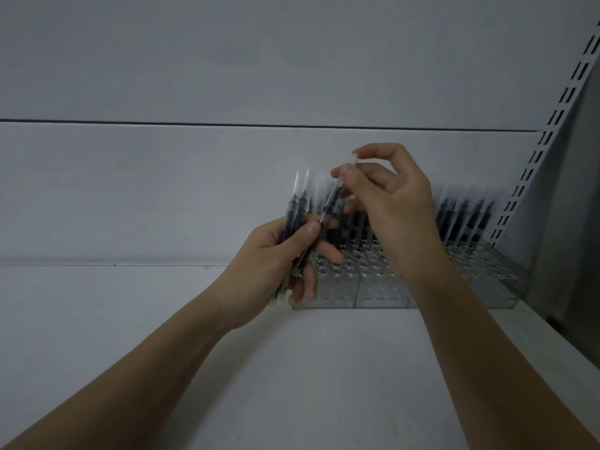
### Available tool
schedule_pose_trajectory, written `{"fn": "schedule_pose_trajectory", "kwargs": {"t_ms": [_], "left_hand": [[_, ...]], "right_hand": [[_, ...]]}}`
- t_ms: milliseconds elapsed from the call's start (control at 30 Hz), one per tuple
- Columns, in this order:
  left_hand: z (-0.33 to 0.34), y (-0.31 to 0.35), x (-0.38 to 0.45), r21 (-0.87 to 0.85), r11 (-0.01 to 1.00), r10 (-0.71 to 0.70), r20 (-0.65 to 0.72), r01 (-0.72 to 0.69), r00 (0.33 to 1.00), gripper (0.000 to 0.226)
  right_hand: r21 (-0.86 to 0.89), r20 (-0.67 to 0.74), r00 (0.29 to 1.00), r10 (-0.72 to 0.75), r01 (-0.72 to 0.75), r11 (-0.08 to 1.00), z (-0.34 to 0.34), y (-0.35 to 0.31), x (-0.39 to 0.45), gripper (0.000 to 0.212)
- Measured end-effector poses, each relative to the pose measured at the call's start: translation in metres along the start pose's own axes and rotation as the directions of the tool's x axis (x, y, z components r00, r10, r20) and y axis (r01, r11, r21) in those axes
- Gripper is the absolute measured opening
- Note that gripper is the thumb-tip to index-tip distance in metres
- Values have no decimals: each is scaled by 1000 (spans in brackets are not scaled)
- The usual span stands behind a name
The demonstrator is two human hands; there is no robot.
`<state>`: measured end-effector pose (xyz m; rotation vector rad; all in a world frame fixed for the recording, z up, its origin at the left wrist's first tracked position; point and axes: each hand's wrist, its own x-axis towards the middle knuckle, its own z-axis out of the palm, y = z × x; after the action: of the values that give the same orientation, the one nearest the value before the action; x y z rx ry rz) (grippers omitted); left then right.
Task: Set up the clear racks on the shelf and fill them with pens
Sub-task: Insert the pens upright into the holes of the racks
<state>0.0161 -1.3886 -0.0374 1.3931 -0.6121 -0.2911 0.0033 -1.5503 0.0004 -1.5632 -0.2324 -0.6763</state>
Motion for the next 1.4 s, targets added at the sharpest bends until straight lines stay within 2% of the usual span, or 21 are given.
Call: {"fn": "schedule_pose_trajectory", "kwargs": {"t_ms": [100, 167, 367, 433, 500, 600, 700, 800, 1000, 1133, 1300, 1400], "left_hand": [[0, -2, 1, 13, 1000, 10, -23, -9, 1000, 29], [0, -2, 1, 7, 1000, 19, -32, -19, 999, 29], [-3, -2, 1, -15, 1000, 24, -119, -26, 993, 28], [-5, -3, 2, 6, 1000, 23, -150, -22, 988, 29], [-5, -4, 2, 10, 999, 31, -169, -30, 985, 28], [-7, -4, 3, -21, 1000, 11, -179, -15, 984, 29], [-6, -3, 4, -76, 997, -18, -185, 4, 983, 25], [-5, -3, 4, -90, 995, 21, -202, -40, 979, 15], [-6, -5, 3, -63, 993, 86, -194, -100, 977, 23], [-7, -6, 4, -20, 990, 130, -176, -136, 976, 26], [-7, -6, 3, 20, 990, 143, -166, -141, 976, 26], [-7, -7, 4, 26, 992, 122, -173, -119, 977, 26]], "right_hand": [[-7, 43, 999, 16, -16, 1000, 2, 2, -1, 26], [3, 16, 1000, -2, 2, 1000, 2, 1, -1, 28], [191, -274, 960, -60, 116, 975, -13, -2, 8, 26], [174, -344, 936, -74, 141, 975, -18, -2, 10, 26], [75, -376, 920, -111, 150, 986, -21, 0, 11, 25], [-121, -320, 929, -187, 156, 980, -21, 3, 10, 22], [-239, -245, 942, -230, 171, 956, -20, 8, 10, 18], [-283, -204, 953, -225, 163, 945, -18, 12, 10, 19], [-364, -124, 977, -171, 116, 924, -19, 17, 11, 22], [-551, -15, 994, -104, 79, 831, -19, 26, 11, 12], [-595, -20, 995, -100, 69, 801, -22, 28, 11, 7], [-611, -48, 984, -170, 106, 785, -18, 25, 10, 7]]}}
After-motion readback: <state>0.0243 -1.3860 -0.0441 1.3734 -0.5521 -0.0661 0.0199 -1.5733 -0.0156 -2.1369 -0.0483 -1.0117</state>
